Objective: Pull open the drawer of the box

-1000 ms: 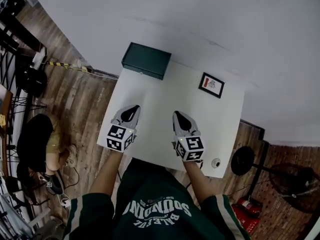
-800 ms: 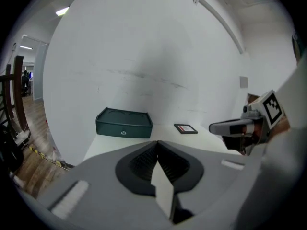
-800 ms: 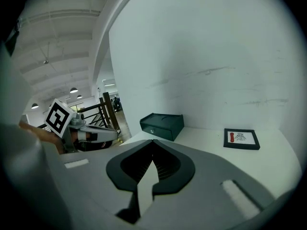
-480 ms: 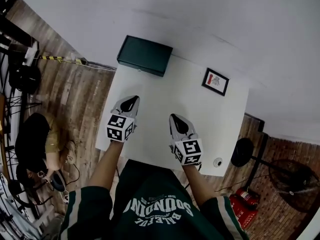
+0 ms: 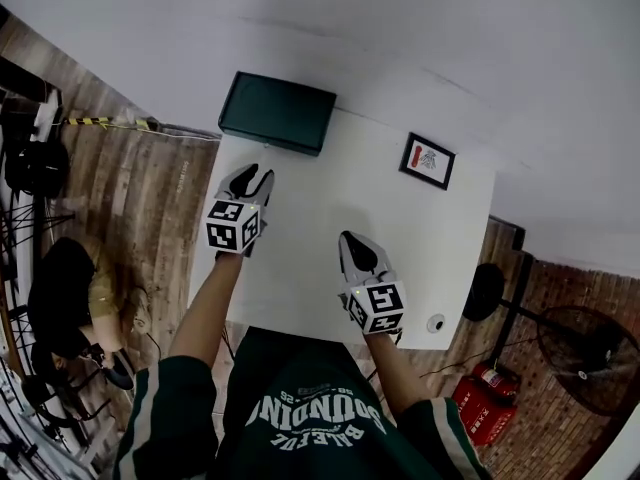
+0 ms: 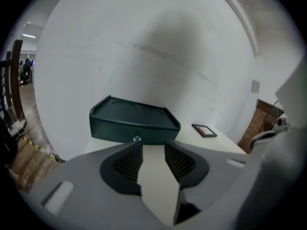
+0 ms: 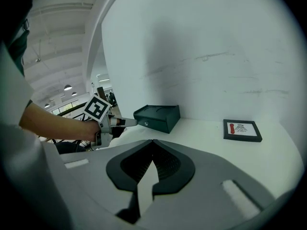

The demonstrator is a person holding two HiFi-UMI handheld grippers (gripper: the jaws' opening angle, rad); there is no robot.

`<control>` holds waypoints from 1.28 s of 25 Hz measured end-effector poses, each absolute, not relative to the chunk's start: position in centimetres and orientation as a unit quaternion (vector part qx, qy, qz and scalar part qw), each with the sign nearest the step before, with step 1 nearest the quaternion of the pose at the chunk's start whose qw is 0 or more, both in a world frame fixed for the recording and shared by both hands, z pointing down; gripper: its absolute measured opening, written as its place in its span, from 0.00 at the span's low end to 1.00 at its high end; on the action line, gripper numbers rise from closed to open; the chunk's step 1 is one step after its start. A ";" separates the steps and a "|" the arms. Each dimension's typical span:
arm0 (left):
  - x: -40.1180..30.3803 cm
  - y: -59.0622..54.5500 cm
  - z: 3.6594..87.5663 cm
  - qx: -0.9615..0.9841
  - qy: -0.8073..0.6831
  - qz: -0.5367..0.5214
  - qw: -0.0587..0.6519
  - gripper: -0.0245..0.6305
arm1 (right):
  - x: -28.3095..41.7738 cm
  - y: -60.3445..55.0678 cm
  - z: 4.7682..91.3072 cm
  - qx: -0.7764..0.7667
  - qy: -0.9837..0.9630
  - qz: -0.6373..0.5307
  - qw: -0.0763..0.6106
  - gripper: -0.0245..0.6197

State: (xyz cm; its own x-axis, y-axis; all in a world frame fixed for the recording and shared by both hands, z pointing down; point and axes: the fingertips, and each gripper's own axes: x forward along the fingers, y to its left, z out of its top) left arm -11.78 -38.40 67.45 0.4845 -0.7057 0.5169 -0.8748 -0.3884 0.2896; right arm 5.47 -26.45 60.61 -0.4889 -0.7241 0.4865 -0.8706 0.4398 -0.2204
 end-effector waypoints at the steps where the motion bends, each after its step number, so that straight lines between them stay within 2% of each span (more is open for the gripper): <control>1: -11.8 -39.0 68.0 0.817 -0.480 0.160 0.277 0.26 | 5.4 -26.4 60.8 0.478 -0.832 0.228 0.164 0.04; 13: -12.7 -44.1 72.2 0.779 -0.490 0.121 0.372 0.26 | 6.7 -25.2 62.1 0.493 -0.815 0.249 0.173 0.04; 32: -13.3 -42.8 72.5 0.766 -0.487 0.111 0.405 0.23 | 7.2 -23.8 62.0 0.497 -0.812 0.257 0.168 0.04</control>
